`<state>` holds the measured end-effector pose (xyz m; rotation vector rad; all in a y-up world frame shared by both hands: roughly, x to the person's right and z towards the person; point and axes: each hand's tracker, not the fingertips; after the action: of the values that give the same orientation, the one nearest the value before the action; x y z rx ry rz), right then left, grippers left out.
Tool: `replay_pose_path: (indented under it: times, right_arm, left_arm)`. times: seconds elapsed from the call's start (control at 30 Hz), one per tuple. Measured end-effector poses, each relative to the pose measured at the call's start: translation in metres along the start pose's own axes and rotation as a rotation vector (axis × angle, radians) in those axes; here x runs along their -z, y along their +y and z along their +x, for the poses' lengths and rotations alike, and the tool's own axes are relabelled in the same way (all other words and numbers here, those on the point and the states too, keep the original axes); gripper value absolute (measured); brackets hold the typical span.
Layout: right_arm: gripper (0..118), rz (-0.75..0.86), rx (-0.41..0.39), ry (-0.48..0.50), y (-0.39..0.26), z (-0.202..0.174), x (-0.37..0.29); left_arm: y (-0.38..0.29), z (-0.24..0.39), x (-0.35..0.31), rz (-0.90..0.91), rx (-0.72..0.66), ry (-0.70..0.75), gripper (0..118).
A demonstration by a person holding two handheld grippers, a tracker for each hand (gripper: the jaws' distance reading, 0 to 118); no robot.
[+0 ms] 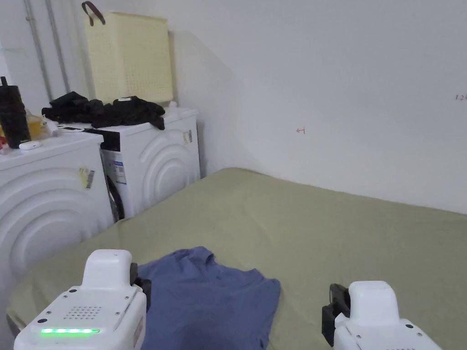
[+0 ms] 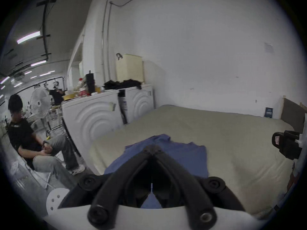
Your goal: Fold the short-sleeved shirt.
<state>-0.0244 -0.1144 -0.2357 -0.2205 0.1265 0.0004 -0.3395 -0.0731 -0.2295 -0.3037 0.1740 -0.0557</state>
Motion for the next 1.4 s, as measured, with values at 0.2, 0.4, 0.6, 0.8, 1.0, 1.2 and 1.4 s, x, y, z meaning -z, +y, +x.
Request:
replay_pose_path:
  times: [0.2,0.4,0.6,0.8,1.0,1.2,1.4]
  right_arm:
    - [2,-0.01,-0.004,0.023,0.0,-0.008,0.011]
    - [2,-0.031,0.018,0.025,-0.002,-0.004,0.024]
    - [2,-0.057,0.02,0.018,-0.005,-0.002,0.041]
    - [2,-0.1,0.021,0.018,-0.023,0.003,0.054]
    - [2,-0.204,0.089,0.022,-0.05,0.016,0.069]
    - [2,-0.249,0.083,-0.003,-0.073,0.028,0.086]
    - [2,-0.292,0.082,-0.026,-0.085,0.039,0.087]
  left_arm:
    - [-0.006,-0.012,0.013,-0.026,-0.016,0.017,0]
    - [-0.003,-0.009,0.028,-0.032,-0.015,0.006,0]
    - [-0.008,0.0,0.056,-0.072,-0.006,-0.022,0]
    - [-0.027,0.024,0.126,-0.261,-0.009,-0.168,0]
    - [-0.061,0.061,0.228,-0.526,-0.009,-0.283,2]
    - [-0.095,0.082,0.303,-0.761,-0.009,-0.335,118]
    - [-0.125,0.097,0.323,-0.838,0.087,-0.295,116]
